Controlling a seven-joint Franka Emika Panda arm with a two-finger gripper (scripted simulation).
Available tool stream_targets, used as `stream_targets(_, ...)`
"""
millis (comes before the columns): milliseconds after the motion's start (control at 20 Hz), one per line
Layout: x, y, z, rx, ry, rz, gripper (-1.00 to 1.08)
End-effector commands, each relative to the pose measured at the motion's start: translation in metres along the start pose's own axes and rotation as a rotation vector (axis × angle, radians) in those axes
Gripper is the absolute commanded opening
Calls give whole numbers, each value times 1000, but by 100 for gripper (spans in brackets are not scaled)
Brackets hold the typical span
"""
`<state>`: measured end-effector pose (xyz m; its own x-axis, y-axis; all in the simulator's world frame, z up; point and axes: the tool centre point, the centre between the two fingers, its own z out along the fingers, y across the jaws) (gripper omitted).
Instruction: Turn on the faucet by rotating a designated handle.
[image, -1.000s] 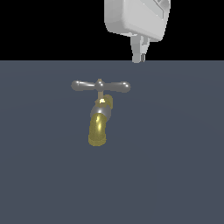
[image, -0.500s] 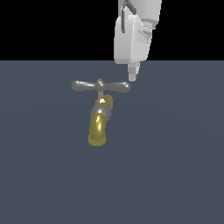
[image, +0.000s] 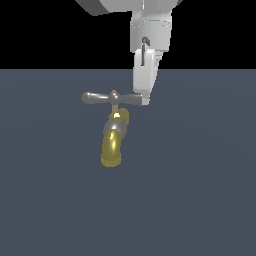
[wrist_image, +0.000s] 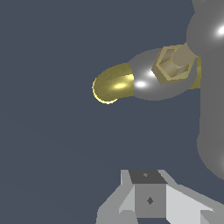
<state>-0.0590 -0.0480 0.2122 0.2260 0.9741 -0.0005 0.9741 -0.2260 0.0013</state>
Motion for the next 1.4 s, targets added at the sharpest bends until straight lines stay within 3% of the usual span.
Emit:
stream_targets(0, 3, 4, 6, 0, 0, -32, -100)
stream_targets(700, 10, 11, 17, 1, 1, -85, -100)
stream_targets(1350, 8, 50, 17, 1, 1, -85, -100)
